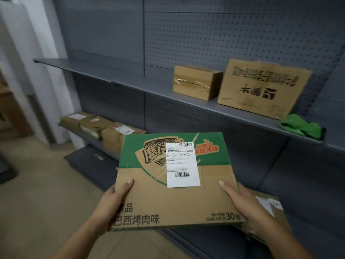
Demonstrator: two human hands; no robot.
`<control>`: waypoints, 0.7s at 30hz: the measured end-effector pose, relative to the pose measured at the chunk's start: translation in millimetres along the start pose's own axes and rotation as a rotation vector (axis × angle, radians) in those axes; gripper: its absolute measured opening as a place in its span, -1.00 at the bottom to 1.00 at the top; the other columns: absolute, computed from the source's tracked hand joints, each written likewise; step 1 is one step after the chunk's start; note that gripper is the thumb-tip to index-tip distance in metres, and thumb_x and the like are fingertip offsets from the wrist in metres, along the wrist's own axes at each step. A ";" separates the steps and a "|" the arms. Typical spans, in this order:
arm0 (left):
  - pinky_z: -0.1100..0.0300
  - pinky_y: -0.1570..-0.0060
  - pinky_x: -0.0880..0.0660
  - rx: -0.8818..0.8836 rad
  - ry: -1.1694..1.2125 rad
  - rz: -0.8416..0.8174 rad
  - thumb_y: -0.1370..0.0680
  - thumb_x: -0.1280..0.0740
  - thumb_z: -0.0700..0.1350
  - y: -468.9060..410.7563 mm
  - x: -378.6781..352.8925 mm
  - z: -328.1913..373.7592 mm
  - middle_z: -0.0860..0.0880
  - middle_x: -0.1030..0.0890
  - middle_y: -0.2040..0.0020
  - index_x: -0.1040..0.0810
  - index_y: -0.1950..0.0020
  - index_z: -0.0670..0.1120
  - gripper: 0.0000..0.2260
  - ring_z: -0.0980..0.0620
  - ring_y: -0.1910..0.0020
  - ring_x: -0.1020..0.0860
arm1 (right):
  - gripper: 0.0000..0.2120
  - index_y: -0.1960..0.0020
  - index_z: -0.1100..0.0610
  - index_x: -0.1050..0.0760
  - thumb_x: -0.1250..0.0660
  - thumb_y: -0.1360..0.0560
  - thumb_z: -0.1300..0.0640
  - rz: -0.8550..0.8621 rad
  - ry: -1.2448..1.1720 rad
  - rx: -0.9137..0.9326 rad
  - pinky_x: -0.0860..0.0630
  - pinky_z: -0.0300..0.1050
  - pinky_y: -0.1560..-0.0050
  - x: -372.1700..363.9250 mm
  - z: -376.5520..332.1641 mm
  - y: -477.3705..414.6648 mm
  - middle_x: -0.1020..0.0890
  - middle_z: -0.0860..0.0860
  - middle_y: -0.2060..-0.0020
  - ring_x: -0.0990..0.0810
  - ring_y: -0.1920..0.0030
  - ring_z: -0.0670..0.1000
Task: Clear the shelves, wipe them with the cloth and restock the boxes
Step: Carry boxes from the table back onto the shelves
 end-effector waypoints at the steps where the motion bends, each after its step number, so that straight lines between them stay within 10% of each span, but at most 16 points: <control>1: 0.10 0.35 -0.61 -0.004 0.011 0.037 -0.60 -0.36 0.09 0.4 15.1 4.2 -0.24 -0.73 0.09 -0.56 -0.19 -0.13 -0.68 -0.18 0.24 -0.71 | -0.76 -0.23 -0.23 -0.52 -0.30 -0.58 -0.23 -0.036 0.017 0.031 -0.63 -0.10 0.10 -15.5 -11.0 -9.6 -0.71 -0.11 0.00 -0.70 0.02 -0.03; 21: 0.07 0.38 -0.62 -0.122 0.159 0.474 -0.61 -0.32 0.11 -13.5 174.6 72.3 -0.32 -0.70 0.09 -0.54 -0.19 -0.18 -0.63 -0.24 0.23 -0.68 | -0.77 -0.21 -0.18 -0.53 -0.31 -0.59 -0.20 -0.489 0.072 0.305 -0.64 -0.09 0.00 -220.7 -175.5 -113.5 -0.73 -0.17 0.02 -0.71 0.02 -0.10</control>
Point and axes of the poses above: each hand's wrist, its own y-axis away from the middle knuckle, its own x-axis out of the back of the hand, z = x × y, the point moved 3 cm from there along -y, towards the middle knuckle
